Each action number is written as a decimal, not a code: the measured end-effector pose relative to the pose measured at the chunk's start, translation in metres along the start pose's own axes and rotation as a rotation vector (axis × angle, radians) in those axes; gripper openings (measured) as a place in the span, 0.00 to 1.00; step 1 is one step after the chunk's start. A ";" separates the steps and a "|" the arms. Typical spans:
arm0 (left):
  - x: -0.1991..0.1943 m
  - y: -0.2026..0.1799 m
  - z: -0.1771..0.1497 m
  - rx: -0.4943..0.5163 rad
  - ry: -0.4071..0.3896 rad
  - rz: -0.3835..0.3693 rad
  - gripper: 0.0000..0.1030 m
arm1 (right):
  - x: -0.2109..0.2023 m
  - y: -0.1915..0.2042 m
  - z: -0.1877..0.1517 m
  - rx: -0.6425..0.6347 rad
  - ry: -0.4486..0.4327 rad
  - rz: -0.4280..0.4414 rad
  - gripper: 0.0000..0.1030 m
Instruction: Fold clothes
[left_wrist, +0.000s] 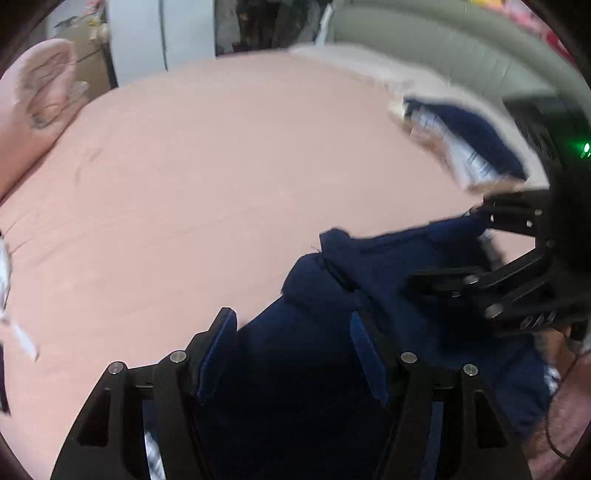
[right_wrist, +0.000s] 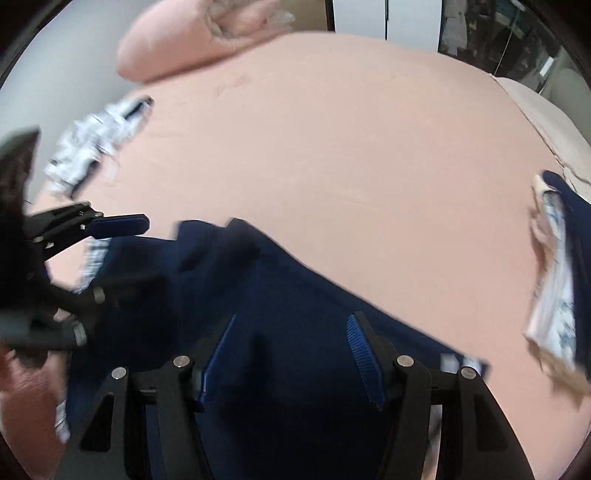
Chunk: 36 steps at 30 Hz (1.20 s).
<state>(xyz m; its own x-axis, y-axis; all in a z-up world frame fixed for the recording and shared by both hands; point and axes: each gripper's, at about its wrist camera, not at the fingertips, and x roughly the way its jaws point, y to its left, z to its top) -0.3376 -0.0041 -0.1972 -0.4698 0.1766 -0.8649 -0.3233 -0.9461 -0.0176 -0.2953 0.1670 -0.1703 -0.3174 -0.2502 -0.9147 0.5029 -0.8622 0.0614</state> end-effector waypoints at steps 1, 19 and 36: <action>0.010 -0.003 0.006 0.014 0.017 0.029 0.60 | 0.011 -0.003 0.002 0.008 0.017 -0.028 0.57; -0.015 0.023 -0.036 -0.008 0.017 0.112 0.61 | 0.002 0.001 -0.007 0.003 -0.030 -0.020 0.58; -0.061 -0.081 -0.116 0.147 0.079 0.010 0.63 | -0.026 0.065 -0.106 -0.135 0.044 -0.014 0.60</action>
<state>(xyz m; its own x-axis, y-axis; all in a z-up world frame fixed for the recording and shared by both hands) -0.1873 0.0299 -0.2017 -0.4099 0.1399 -0.9013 -0.4380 -0.8970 0.0600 -0.1689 0.1639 -0.1846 -0.2916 -0.2164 -0.9317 0.6028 -0.7979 -0.0033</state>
